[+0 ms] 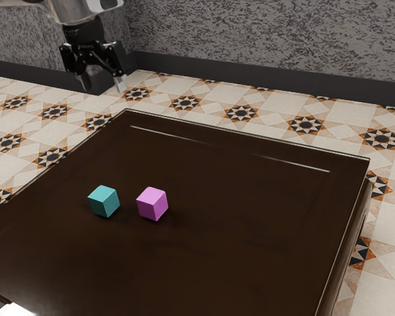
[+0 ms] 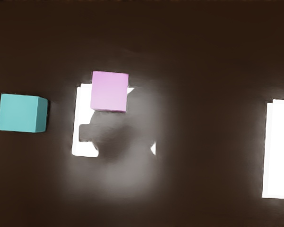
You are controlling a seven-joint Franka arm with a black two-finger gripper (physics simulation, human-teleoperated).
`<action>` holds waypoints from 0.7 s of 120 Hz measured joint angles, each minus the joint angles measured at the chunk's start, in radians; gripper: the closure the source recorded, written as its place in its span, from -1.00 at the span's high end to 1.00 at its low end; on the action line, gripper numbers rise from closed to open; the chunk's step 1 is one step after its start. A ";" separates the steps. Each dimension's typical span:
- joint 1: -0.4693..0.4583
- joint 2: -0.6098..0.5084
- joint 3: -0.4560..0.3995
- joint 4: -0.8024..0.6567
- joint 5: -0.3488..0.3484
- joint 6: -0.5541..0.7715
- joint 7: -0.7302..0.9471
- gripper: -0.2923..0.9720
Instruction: Pick up the blue block with one arm, and put the blue block on the pink block with one arm
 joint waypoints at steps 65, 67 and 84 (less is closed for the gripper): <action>0.673 -0.054 -0.520 -0.781 0.046 0.546 0.004 0.51; 0.675 -0.046 -0.525 -0.788 0.048 0.566 0.009 0.51; 0.665 -0.008 -0.536 -0.809 0.076 0.693 0.056 0.50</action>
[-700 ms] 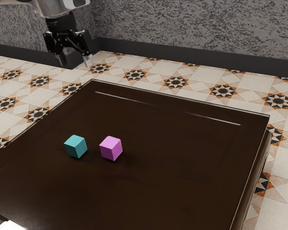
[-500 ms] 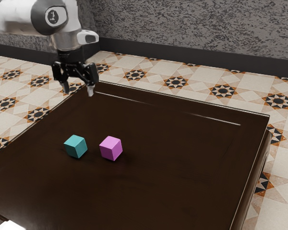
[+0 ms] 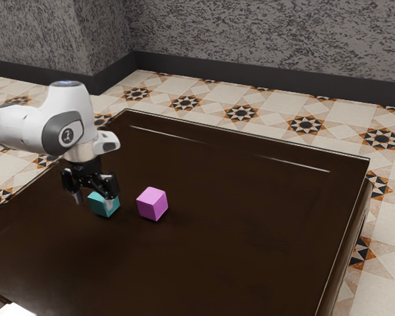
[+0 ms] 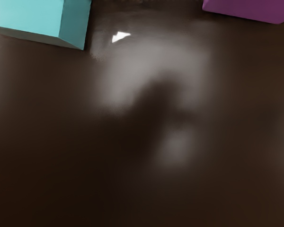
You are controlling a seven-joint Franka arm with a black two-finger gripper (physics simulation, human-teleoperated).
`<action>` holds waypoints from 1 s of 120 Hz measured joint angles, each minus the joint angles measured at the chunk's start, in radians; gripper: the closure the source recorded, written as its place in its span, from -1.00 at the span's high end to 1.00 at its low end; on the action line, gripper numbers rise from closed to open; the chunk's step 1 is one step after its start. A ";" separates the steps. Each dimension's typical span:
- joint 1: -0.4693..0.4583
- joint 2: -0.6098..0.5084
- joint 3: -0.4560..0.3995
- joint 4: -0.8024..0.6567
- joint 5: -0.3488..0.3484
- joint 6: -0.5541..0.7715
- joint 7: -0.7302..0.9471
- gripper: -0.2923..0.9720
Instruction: Pick up the blue block with one arm, and put the blue block on the pink block with one arm
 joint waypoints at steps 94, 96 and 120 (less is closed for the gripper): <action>0.094 0.280 0.041 0.160 0.092 0.166 0.235 0.49; 0.093 0.287 0.042 0.163 0.092 0.168 0.237 0.49; 0.074 0.378 0.044 0.238 0.095 0.177 0.262 0.49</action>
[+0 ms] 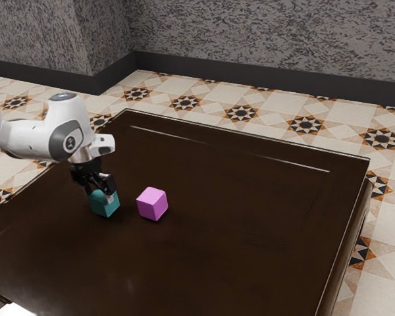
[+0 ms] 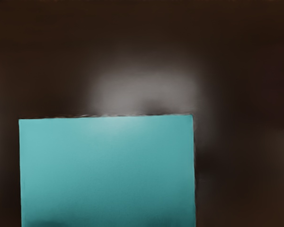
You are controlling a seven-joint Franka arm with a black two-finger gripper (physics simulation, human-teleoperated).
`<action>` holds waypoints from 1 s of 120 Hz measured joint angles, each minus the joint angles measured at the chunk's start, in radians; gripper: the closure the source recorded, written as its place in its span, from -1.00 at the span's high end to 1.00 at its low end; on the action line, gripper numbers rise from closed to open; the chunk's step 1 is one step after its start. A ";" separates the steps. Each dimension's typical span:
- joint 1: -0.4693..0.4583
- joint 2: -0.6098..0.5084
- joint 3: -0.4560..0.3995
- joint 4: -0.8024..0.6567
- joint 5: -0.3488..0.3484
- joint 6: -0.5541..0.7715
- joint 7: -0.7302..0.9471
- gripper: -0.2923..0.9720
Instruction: Pick up the blue block with one arm, and put the blue block on the pink block with one arm
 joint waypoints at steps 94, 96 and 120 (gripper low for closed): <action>-0.030 0.041 -0.043 0.180 0.120 -0.064 -0.044 0.03; -0.033 0.042 -0.053 0.184 0.123 -0.068 -0.051 0.03; -0.051 -0.019 -0.133 0.127 0.084 -0.072 -0.142 0.05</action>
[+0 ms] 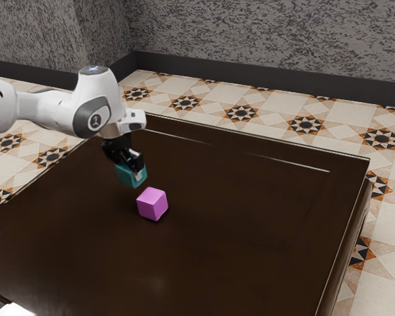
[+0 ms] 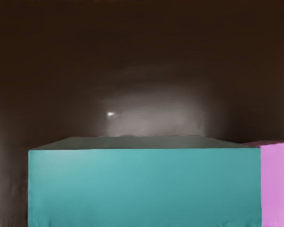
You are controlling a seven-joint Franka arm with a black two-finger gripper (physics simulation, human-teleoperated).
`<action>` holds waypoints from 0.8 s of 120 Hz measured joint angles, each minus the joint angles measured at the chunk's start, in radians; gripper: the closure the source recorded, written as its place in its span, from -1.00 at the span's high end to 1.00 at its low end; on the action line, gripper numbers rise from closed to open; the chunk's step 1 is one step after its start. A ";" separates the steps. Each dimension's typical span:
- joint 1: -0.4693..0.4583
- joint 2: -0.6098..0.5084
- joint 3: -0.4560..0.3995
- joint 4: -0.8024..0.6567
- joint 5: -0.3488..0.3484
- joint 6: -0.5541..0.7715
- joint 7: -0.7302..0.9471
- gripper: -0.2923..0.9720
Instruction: Pick up the blue block with one arm, and put the blue block on the pink block with one arm
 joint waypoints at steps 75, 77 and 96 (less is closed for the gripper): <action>-0.128 -0.143 0.042 -0.010 -0.064 -0.064 -0.218 0.42; -0.169 -0.169 0.077 0.004 -0.081 -0.085 -0.217 0.43; -0.422 -0.338 0.322 0.228 -0.190 -0.378 -0.208 0.48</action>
